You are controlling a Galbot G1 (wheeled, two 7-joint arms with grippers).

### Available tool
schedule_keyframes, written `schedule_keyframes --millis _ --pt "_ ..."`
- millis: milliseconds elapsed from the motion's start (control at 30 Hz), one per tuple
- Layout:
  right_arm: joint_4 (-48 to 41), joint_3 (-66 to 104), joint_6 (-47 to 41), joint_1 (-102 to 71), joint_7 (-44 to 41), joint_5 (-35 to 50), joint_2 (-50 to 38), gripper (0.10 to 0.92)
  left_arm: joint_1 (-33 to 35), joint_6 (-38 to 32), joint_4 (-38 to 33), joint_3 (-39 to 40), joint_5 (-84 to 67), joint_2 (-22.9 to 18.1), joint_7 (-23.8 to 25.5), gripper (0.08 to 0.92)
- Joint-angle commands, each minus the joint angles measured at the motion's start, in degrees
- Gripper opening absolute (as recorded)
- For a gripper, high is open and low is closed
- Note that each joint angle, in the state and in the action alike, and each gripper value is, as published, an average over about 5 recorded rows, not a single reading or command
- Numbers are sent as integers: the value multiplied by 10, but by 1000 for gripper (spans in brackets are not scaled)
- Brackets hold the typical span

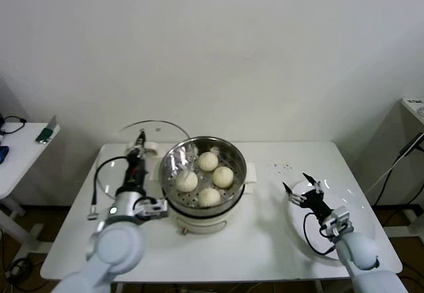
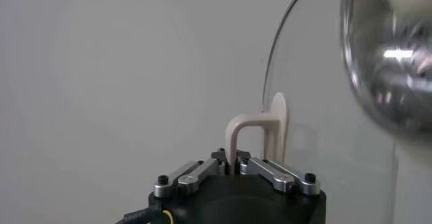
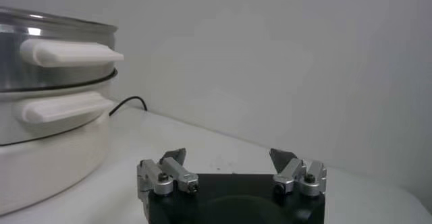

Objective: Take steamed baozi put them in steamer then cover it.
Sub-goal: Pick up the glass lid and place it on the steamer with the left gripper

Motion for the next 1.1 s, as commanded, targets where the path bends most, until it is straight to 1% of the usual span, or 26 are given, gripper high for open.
schedule_keyframes --millis 33,100,200,433,700,1100 --pt "-13 2 3 5 -2 -7 2 823 -112 49 54 178 93 -151 95 154" --pt "-16 3 4 5 -2 -8 3 823 -105 48 71 184 106 -181 94 154" --pt "-21 5 4 6 -2 -10 4 823 -102 46 92 189 119 -209 90 154" --pt "-21 9 6 4 -2 -13 4 823 -104 39 132 173 142 -247 82 154" --pt "-22 10 9 3 -3 -20 6 823 -105 22 165 138 180 -238 101 154" --pt "-25 10 12 5 -4 -30 12 823 -102 22 185 134 177 -230 96 154"
